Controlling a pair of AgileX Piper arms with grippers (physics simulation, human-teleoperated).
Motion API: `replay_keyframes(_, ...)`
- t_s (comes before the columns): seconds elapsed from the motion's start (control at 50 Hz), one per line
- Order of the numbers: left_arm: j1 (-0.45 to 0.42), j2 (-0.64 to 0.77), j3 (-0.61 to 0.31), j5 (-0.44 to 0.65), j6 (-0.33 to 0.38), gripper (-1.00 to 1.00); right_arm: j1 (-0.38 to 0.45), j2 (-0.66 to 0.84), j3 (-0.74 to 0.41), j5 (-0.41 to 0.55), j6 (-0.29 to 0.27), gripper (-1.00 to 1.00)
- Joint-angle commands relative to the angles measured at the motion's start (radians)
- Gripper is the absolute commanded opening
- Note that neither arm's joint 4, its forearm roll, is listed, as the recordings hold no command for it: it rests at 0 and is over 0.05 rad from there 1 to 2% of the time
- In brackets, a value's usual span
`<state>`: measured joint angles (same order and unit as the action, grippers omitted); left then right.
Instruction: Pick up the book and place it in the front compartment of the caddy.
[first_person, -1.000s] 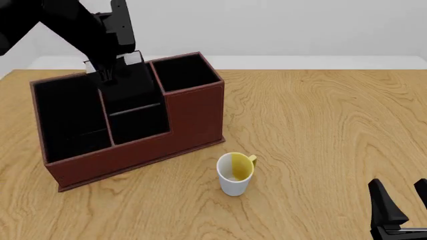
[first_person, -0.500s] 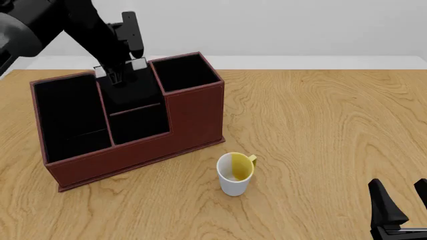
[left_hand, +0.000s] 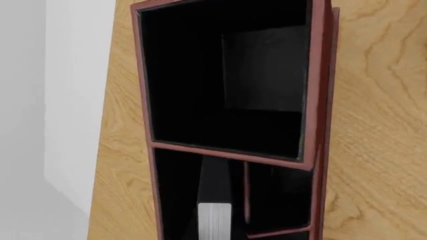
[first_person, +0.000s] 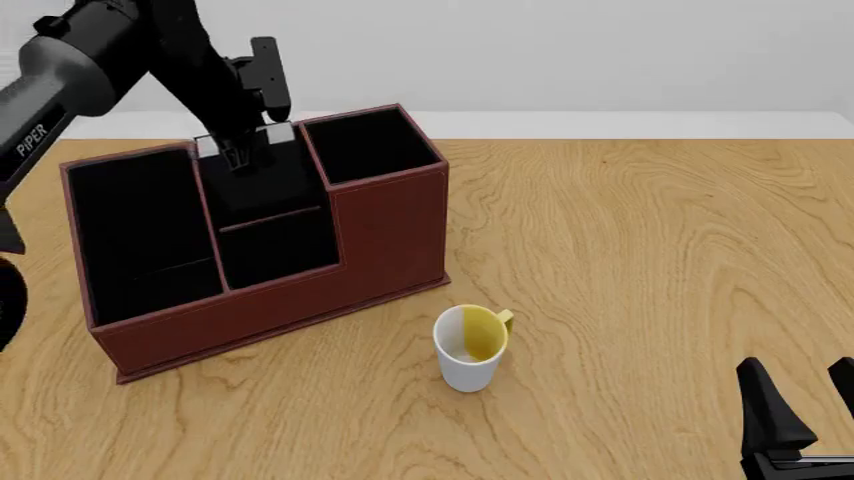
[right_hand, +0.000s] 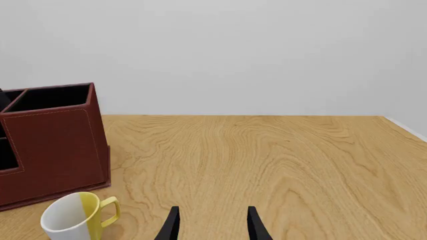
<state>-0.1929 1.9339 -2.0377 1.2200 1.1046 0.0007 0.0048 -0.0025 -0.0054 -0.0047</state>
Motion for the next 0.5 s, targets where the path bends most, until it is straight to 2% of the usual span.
replay_keyframes(0.02, 0.000, 0.060, -0.068, 0.000, 0.014, -1.00, 0.000, 0.000, 0.000, 0.000, 0.000, 1.00)
replay_keyframes(0.32, 0.008, 0.133, -0.121, 0.000, -0.004, -1.00, 0.000, 0.000, 0.000, 0.000, 0.000, 1.00)
replay_keyframes(0.5, 0.048, 0.183, -0.156, 0.000, 0.028, -1.00, 0.000, 0.000, 0.000, 0.000, 0.000, 1.00)
